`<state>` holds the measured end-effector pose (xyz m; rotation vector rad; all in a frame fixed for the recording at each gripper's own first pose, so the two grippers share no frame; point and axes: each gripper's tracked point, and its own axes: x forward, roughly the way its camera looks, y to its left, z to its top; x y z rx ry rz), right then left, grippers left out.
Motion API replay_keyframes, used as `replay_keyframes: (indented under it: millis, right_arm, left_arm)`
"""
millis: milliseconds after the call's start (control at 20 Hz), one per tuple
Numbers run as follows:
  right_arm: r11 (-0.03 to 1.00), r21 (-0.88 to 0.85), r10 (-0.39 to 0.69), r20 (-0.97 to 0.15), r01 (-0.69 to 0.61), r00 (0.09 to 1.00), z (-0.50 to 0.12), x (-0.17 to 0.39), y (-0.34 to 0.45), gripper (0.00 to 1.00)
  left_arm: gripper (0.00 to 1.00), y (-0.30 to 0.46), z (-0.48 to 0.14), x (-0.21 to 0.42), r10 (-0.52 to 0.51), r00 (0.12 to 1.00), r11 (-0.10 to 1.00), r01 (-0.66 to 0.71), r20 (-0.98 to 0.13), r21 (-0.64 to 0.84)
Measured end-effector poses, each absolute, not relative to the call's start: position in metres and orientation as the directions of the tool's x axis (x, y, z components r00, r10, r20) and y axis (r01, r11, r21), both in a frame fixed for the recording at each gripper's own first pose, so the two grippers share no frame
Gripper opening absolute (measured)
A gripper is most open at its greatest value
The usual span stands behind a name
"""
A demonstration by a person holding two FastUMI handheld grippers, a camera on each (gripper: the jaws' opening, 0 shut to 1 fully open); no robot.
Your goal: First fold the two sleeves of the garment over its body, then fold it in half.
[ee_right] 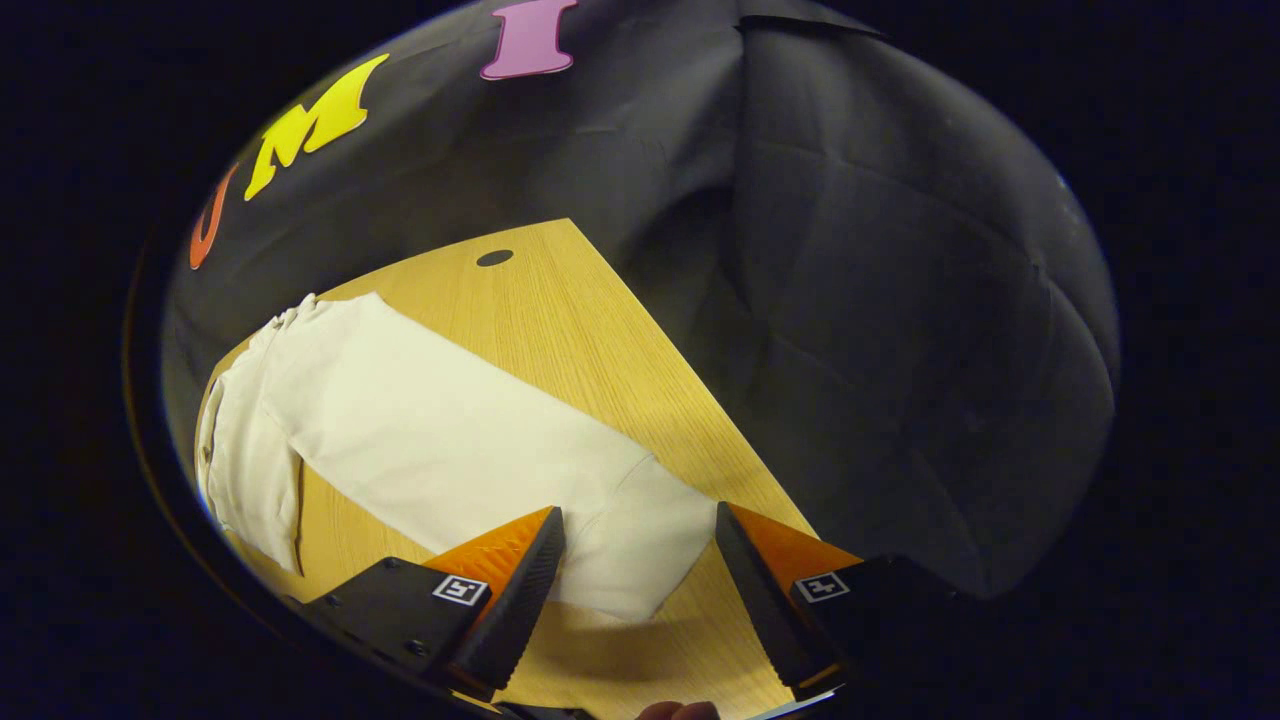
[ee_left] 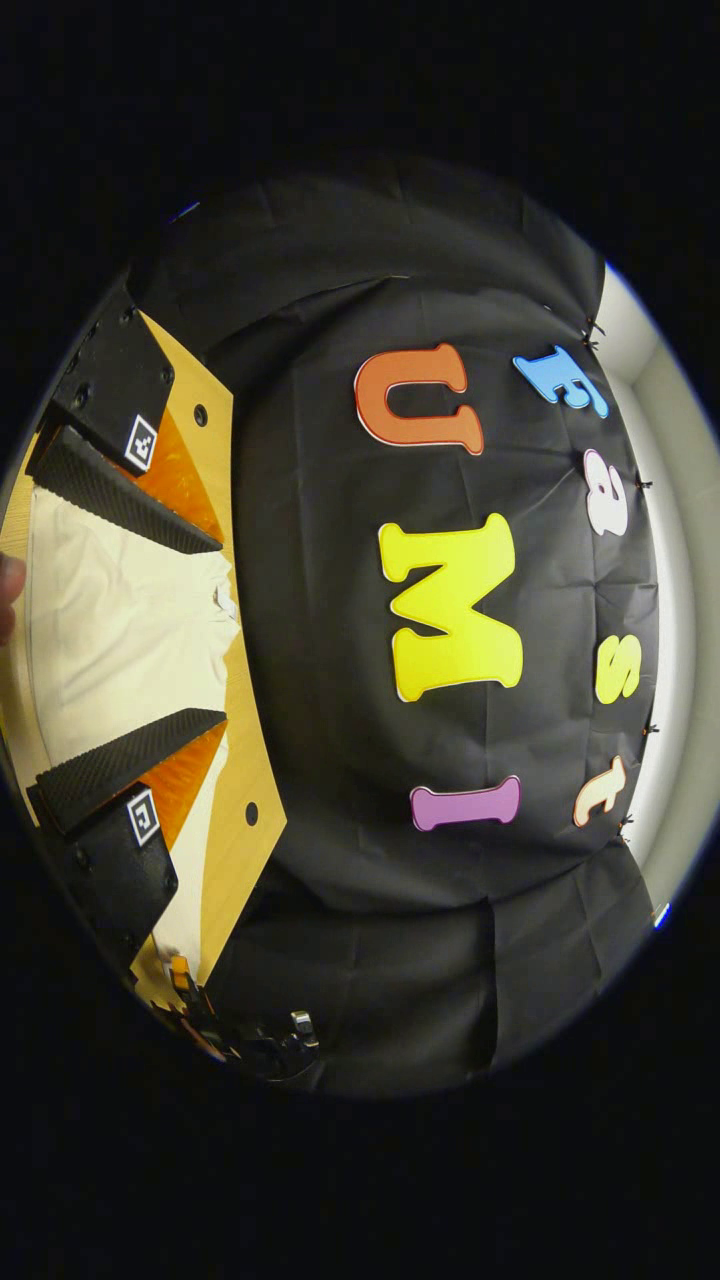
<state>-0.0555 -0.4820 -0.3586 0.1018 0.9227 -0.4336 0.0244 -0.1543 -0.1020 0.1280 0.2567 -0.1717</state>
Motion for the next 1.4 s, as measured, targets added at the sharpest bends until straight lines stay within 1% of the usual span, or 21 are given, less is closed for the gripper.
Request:
replay_keyframes:
  millis: [250, 350, 400, 500, 550, 600, 650, 700, 750, 800, 850, 900, 1000, 1250, 1400]
  right_arm:
    - [0.902, -0.081, -0.317, -0.79, 0.424, 0.524, -0.362, -0.058, -0.482, 0.95]
    - [0.894, -0.071, -0.324, -0.786, 0.443, 0.527, -0.356, -0.056, -0.483, 0.92]
    - [0.886, -0.055, -0.324, -0.783, 0.46, 0.531, -0.361, -0.054, -0.484, 0.89]
    - [0.863, -0.03, -0.334, -0.784, 0.505, 0.524, -0.362, -0.053, -0.486, 0.48]
    - [0.864, -0.032, -0.332, -0.787, 0.503, 0.52, -0.363, -0.052, -0.488, 0.41]
    - [0.879, 0.001, -0.295, -0.785, 0.477, 0.545, -0.365, -0.049, -0.483, 0.41]
    - [0.874, -0.008, -0.295, -0.803, 0.486, 0.518, -0.364, -0.051, -0.481, 0.25]
    - [0.872, -0.003, -0.292, -0.806, 0.49, 0.514, -0.367, -0.049, -0.48, 0.09]
    - [0.875, -0.008, -0.285, -0.817, 0.485, 0.5, -0.368, -0.05, -0.481, 0.09]
    - [0.877, -0.007, -0.286, -0.812, 0.481, 0.509, -0.362, -0.046, -0.481, 0.09]
    - [0.88, -0.017, -0.284, -0.819, 0.474, 0.499, -0.351, -0.05, -0.478, 0.01]
    - [0.885, -0.015, -0.281, -0.813, 0.464, 0.511, -0.354, -0.047, -0.479, 0.01]
    - [0.895, -0.018, -0.286, -0.792, 0.447, 0.54, -0.334, -0.042, -0.476, 0.01]
    - [0.914, 0.01, -0.268, -0.736, 0.406, 0.622, -0.267, -0.013, -0.447, 0.01]
    - [0.938, 0.021, -0.236, -0.69, 0.345, 0.684, -0.22, 0.014, -0.421, 0.0]
  left_arm:
    - [0.99, -0.152, -0.104, 0.028, -0.141, 0.952, 0.977, 0.178, -0.27, 0.118]
    - [0.99, -0.149, -0.106, 0.031, -0.129, 0.952, 0.978, 0.168, -0.277, 0.124]
    - [0.99, -0.148, -0.106, 0.032, -0.127, 0.952, 0.978, 0.167, -0.279, 0.125]
    - [0.99, -0.149, -0.107, 0.034, -0.134, 0.95, 0.977, 0.175, -0.283, 0.125]
    - [0.99, -0.149, -0.108, 0.034, -0.137, 0.949, 0.976, 0.179, -0.285, 0.127]
    - [0.99, -0.149, -0.106, 0.034, -0.14, 0.949, 0.975, 0.183, -0.283, 0.129]
    - [0.99, -0.148, -0.105, 0.034, -0.143, 0.95, 0.974, 0.186, -0.278, 0.131]
    - [0.99, -0.146, -0.103, 0.034, -0.145, 0.951, 0.973, 0.187, -0.274, 0.133]
    - [0.99, -0.145, -0.103, 0.033, -0.144, 0.951, 0.974, 0.185, -0.272, 0.132]
    - [0.99, -0.141, -0.103, 0.033, -0.141, 0.952, 0.975, 0.181, -0.271, 0.129]
    - [0.99, -0.139, -0.102, 0.032, -0.139, 0.953, 0.976, 0.178, -0.27, 0.125]
    - [0.99, -0.135, -0.101, 0.032, -0.135, 0.954, 0.977, 0.173, -0.268, 0.124]
    - [0.99, -0.128, -0.099, 0.031, -0.129, 0.958, 0.979, 0.165, -0.257, 0.122]
    - [0.99, -0.103, -0.1, 0.029, -0.101, 0.963, 0.987, 0.128, -0.249, 0.094]
    - [0.99, -0.084, -0.105, 0.027, -0.073, 0.966, 0.993, 0.093, -0.249, 0.071]
